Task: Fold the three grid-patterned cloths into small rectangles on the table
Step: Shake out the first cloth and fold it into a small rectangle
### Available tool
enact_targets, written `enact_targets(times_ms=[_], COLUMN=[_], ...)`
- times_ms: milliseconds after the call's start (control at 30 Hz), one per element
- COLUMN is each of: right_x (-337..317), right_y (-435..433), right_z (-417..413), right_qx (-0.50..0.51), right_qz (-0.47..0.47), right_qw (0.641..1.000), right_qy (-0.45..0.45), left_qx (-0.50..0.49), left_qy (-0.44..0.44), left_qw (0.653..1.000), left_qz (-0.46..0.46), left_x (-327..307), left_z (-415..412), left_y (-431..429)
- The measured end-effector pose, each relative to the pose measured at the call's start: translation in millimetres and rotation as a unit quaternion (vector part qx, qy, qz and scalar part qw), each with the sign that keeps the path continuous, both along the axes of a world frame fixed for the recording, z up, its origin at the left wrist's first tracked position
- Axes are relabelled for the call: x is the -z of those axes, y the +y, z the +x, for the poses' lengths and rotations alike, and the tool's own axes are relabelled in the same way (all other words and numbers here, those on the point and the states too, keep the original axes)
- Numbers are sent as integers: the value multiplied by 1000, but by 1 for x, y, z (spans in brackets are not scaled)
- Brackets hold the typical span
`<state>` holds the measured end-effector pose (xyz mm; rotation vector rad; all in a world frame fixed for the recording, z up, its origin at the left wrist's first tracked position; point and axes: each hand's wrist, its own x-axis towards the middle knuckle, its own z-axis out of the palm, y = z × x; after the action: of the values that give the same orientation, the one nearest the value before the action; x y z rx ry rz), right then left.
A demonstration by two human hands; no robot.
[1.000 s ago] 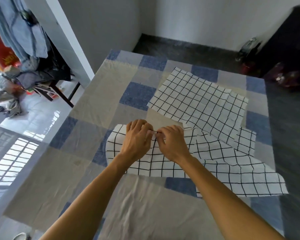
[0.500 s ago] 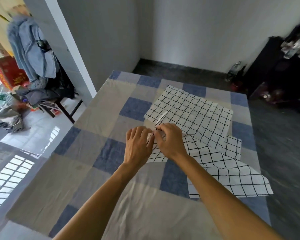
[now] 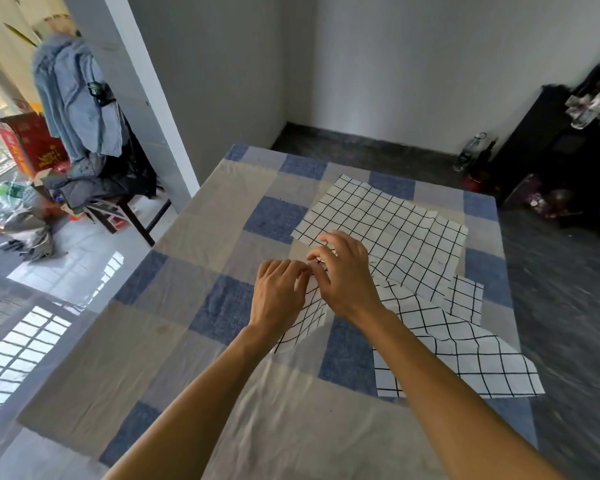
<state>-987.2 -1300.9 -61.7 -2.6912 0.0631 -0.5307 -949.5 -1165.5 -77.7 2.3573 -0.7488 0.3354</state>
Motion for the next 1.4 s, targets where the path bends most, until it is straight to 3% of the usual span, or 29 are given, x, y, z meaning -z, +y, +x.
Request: enact_targets(times_ms=[167, 433, 633, 833, 1400], right_x=[0, 6, 7, 7, 6], right_y=[-1, -2, -10, -10, -24], right_z=[6, 12, 12, 19, 18], right_qx=[-24, -58, -44, -81, 3], right_qz=[-42, 53, 72, 48, 82], right_qw=[999, 997, 996, 994, 996], right_qy=[9, 3, 3, 54, -20], left_qx=[-5, 8, 5, 19, 5], left_qy=[18, 74, 68, 35, 29], left_qw=[1000, 997, 996, 998, 998], left_qz=[-10, -25, -62, -44, 46], left_x=[-4, 11, 28, 29, 58], left_z=[3, 3, -5, 8, 20], left_y=[3, 12, 17, 18, 57])
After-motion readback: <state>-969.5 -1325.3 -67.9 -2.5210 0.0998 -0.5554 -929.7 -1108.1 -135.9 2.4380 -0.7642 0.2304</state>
